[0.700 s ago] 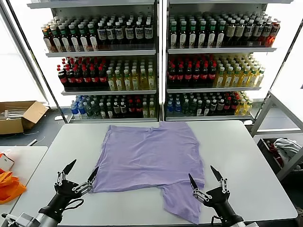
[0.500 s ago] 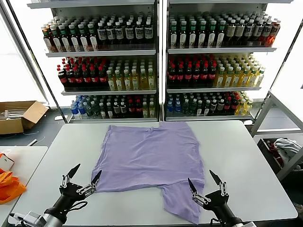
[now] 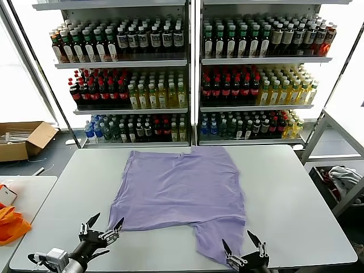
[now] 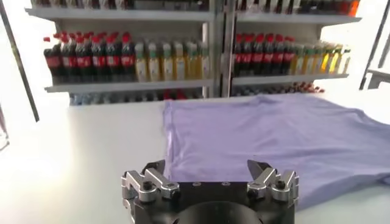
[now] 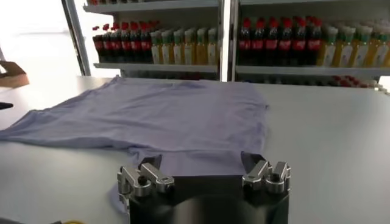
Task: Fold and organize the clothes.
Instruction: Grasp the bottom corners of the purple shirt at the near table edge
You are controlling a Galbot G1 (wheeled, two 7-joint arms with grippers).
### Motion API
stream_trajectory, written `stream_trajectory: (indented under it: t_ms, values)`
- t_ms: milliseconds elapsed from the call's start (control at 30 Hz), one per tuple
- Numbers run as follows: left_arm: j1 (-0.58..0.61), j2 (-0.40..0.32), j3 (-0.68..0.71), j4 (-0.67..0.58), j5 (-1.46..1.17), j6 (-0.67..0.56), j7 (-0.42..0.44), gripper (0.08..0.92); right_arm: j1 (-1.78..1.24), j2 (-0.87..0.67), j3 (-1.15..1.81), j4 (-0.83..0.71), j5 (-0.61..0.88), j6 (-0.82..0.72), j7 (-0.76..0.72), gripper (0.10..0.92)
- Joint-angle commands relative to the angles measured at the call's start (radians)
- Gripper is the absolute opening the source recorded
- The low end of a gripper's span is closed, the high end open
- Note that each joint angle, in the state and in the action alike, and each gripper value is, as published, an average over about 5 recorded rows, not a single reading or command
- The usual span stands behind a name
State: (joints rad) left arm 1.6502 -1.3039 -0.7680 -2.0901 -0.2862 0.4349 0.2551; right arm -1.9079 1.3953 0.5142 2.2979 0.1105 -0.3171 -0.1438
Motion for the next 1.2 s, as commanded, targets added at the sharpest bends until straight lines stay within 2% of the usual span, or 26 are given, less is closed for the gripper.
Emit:
stream_trajectory:
  t_ms: [33,267,467,567,967,1200]
  values:
    - [-0.005,0.034,0.019,0.025,-0.033,0.122,-0.096,0.823,-0.029,-0.007,-0.025,0.001,0.000,-0.030,0.036,0.823]
    - [-0.035,0.049,0.017,0.043,-0.061,0.141,-0.120,0.822,-0.016,0.014,-0.058,-0.010,0.014,-0.048,0.075,0.823]
    - [-0.056,0.053,0.015,0.067,-0.078,0.139,-0.096,0.823,-0.001,0.022,-0.063,-0.053,0.043,-0.056,0.067,0.823]
    - [-0.065,0.051,0.015,0.077,-0.079,0.137,-0.088,0.823,0.004,0.023,-0.062,-0.065,0.042,-0.056,0.062,0.793]
    - [-0.082,0.036,0.043,0.110,-0.074,0.123,-0.043,0.804,0.017,0.018,-0.067,-0.088,0.037,-0.057,0.053,0.456]
    - [-0.057,0.037,0.064,0.094,-0.061,0.124,-0.028,0.622,0.016,0.016,-0.061,-0.080,0.045,-0.052,0.054,0.248]
